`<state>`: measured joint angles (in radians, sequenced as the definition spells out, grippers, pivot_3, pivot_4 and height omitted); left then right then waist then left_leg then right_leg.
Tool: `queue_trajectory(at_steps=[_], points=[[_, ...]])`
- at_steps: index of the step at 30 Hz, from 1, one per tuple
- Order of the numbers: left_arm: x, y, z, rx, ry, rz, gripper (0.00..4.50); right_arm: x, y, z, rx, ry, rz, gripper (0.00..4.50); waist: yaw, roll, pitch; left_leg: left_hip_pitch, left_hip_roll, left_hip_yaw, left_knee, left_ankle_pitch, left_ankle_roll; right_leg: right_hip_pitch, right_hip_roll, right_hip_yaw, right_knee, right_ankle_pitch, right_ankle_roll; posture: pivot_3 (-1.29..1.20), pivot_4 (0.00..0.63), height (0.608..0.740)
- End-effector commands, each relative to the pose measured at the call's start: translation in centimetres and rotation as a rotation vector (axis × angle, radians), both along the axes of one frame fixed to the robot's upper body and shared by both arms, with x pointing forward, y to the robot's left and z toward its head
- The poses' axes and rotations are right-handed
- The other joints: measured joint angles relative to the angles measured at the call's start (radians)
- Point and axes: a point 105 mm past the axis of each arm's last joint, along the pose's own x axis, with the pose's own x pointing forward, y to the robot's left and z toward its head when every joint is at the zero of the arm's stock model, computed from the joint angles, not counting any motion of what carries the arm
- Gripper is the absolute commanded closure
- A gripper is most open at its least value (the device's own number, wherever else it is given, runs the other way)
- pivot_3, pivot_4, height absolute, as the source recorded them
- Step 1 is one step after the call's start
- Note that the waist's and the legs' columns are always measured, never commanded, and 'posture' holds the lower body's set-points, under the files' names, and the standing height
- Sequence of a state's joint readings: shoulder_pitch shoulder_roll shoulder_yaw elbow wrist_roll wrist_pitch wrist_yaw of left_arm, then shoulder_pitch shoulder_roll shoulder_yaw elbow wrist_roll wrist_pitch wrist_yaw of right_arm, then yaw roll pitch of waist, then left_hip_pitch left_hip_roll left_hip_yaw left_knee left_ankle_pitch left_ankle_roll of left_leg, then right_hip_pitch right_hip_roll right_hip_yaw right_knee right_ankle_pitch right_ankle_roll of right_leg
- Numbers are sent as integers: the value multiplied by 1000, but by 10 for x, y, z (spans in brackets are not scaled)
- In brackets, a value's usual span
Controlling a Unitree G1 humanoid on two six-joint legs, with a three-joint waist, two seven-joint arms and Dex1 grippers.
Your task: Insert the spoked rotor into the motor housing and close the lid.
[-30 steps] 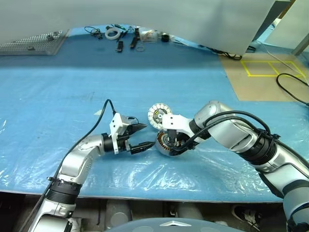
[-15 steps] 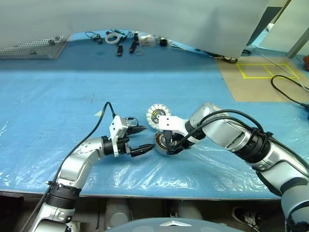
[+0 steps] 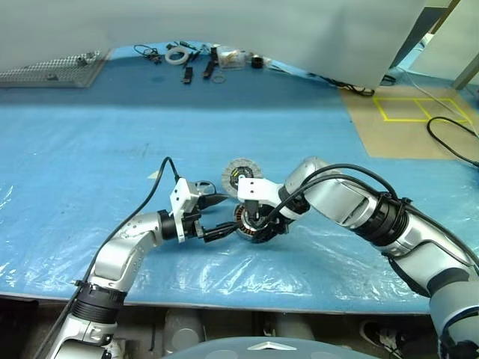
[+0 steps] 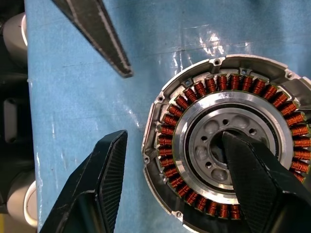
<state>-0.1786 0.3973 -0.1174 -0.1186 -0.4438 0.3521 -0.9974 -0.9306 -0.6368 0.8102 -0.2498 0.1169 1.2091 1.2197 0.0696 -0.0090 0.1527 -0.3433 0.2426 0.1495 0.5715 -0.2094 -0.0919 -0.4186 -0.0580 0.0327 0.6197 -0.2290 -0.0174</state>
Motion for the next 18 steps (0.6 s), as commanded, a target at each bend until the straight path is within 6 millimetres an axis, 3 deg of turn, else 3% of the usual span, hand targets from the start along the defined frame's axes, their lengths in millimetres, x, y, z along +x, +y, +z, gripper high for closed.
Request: queue_trajectory(at_steps=[1,6,12,14,18], points=[[3,-1,11,-10,-47,-10,0,1,0,15,15,-4,8,1207,0,0,0,-3,0,0,0,0,0,-3,0,0,1,0,0,0,150,740],[5,-2,12,-7,-48,-28,0,5,20,63,144,-1,34,1207,-4,1,1,-6,0,0,0,0,0,-8,1,-1,3,2,4,0,150,740],[7,-3,13,-4,-53,-36,0,-5,33,98,236,20,62,1207,2,1,1,-7,0,0,-1,0,0,-8,1,-1,3,2,4,0,150,740],[7,-3,13,-5,-55,-38,0,1,25,105,259,-4,45,1207,5,1,1,-8,0,0,-1,0,0,-8,1,-1,3,2,4,0,150,740],[4,-5,17,-13,-62,-48,0,25,-13,102,268,-187,-10,1207,21,0,1,-8,-1,0,0,0,0,-7,0,-1,3,2,4,0,150,740]])
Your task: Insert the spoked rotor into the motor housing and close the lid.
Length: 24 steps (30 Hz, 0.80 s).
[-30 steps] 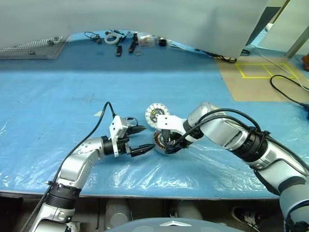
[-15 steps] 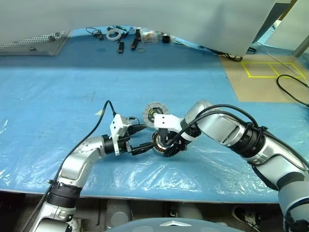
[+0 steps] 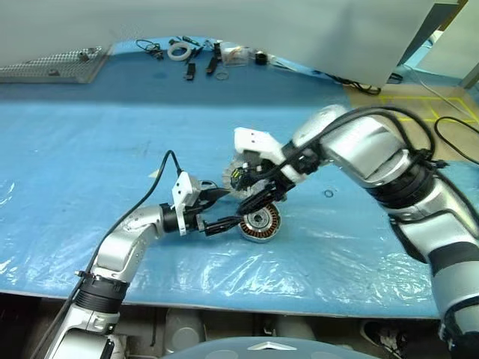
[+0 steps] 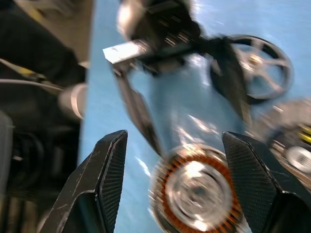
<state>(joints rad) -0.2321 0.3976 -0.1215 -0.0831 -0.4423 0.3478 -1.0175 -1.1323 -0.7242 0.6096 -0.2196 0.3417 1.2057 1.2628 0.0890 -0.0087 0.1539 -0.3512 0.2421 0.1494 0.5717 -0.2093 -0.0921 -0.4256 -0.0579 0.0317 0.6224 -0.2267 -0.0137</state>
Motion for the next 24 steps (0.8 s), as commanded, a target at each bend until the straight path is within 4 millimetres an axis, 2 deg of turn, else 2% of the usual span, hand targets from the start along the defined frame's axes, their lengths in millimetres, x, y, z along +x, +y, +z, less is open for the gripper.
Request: queue_trajectory(at_steps=[1,5,7,10,16,18,24], points=[[-6,-3,13,-22,-43,-31,0,12,-22,14,113,-114,-69,1207,4,0,0,0,0,0,0,0,0,0,0,0,0,0,0,0,150,740],[-14,4,19,-20,-52,-55,0,18,-51,19,280,-137,-248,1207,4,0,0,0,0,0,0,0,0,0,0,1,1,0,0,0,150,740],[-17,10,22,-14,-55,-64,0,22,-74,15,369,-200,-371,1207,5,0,0,0,0,0,0,0,0,-1,0,1,0,0,0,0,150,740],[-18,15,26,0,-71,-78,0,17,-100,-1,472,-237,-535,1207,10,0,0,0,0,0,-1,0,0,0,1,1,-1,0,0,0,150,740],[-11,16,32,2,-112,-94,0,19,-128,-31,624,-248,-835,1207,1,1,0,1,-1,1,0,0,0,0,0,0,-1,-2,-3,0,150,740],[-9,14,32,4,-115,-100,0,19,-135,-40,629,-272,-890,1207,2,1,0,3,-1,1,0,0,0,0,0,0,0,-2,-3,0,150,740],[1,15,27,7,-116,-69,0,19,-137,-54,619,-357,-953,1207,1,2,0,3,-1,1,0,0,0,0,0,0,-1,-2,-3,0,150,740]])
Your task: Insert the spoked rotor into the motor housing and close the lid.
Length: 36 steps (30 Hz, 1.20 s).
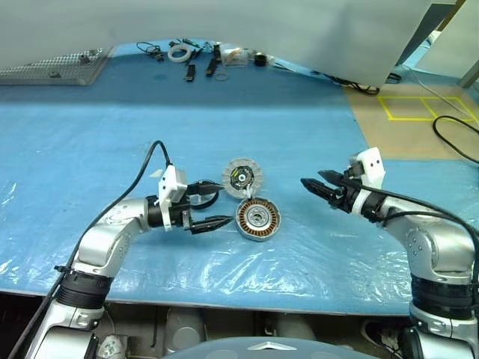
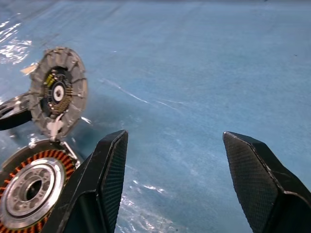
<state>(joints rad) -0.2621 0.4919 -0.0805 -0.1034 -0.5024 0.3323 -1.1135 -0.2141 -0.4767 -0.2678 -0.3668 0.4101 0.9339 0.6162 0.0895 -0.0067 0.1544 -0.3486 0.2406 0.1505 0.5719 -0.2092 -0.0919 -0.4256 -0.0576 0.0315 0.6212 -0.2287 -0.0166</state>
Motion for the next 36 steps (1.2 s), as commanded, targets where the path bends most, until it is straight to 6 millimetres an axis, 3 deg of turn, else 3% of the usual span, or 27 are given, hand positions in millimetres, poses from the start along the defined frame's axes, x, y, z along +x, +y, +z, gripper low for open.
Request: queue_trajectory(at_steps=[1,13,30,36], points=[[6,-3,5,-12,-42,13,0,4,-5,8,-84,-122,-58,1207,1,0,0,0,0,0,0,0,0,0,0,0,0,1,1,0,150,740],[1,-5,-5,-5,-28,23,0,11,-34,-27,-157,-110,-200,1207,-1,0,0,-1,0,0,-2,0,0,0,0,0,-2,2,4,0,150,740],[-1,-7,-7,6,-21,20,0,9,-45,-68,-171,-6,-233,1207,-20,0,0,-1,-1,0,-2,0,0,0,0,-1,-2,2,4,0,150,740],[-1,-10,-6,2,-21,18,0,10,-42,-74,-175,1,-227,1207,-20,0,0,-1,-1,0,-2,0,0,1,0,-1,-2,1,3,0,150,740]])
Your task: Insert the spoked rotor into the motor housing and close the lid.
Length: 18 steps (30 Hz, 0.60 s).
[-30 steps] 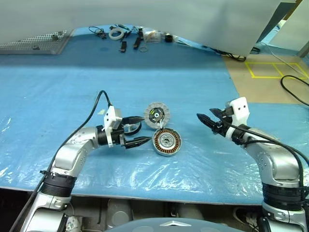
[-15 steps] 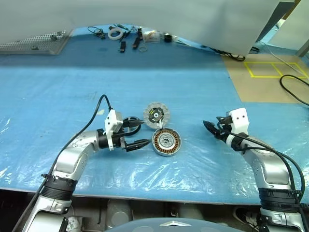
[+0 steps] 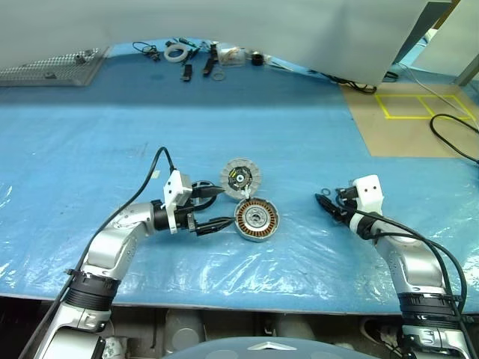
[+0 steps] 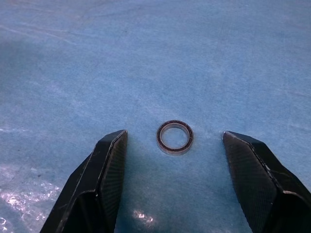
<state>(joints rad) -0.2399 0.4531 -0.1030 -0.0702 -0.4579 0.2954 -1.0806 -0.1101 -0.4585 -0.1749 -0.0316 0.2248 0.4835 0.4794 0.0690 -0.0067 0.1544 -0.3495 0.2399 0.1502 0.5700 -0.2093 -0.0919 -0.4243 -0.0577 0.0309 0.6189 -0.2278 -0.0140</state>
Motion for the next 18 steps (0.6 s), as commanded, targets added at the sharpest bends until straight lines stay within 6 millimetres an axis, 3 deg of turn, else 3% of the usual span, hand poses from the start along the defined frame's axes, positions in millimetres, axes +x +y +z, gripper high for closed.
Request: queue_trajectory(at_steps=[1,7,10,16,18], points=[[-3,-5,9,-3,-39,-21,0,0,2,-5,0,10,-4,1207,0,0,0,0,0,0,0,0,0,0,0,0,0,0,-1,0,150,740],[-2,-6,9,0,-41,-21,0,0,5,-10,-17,17,8,1207,0,0,0,0,0,0,0,0,0,1,0,0,0,-1,-2,0,150,740],[-2,-5,8,3,-40,-20,0,-2,4,-12,-16,25,0,1824,-1,0,0,0,0,0,0,0,0,1,0,0,0,-1,-2,0,150,740],[-2,-4,6,8,-35,-17,0,-3,6,-15,-17,36,6,3760,-1,0,0,0,0,0,0,0,0,1,0,0,-1,-1,-2,0,150,740],[-2,-5,6,8,-34,-15,0,-3,6,-15,-18,38,9,3853,-1,0,0,0,0,0,0,0,0,1,0,0,-1,-1,-2,0,150,740]])
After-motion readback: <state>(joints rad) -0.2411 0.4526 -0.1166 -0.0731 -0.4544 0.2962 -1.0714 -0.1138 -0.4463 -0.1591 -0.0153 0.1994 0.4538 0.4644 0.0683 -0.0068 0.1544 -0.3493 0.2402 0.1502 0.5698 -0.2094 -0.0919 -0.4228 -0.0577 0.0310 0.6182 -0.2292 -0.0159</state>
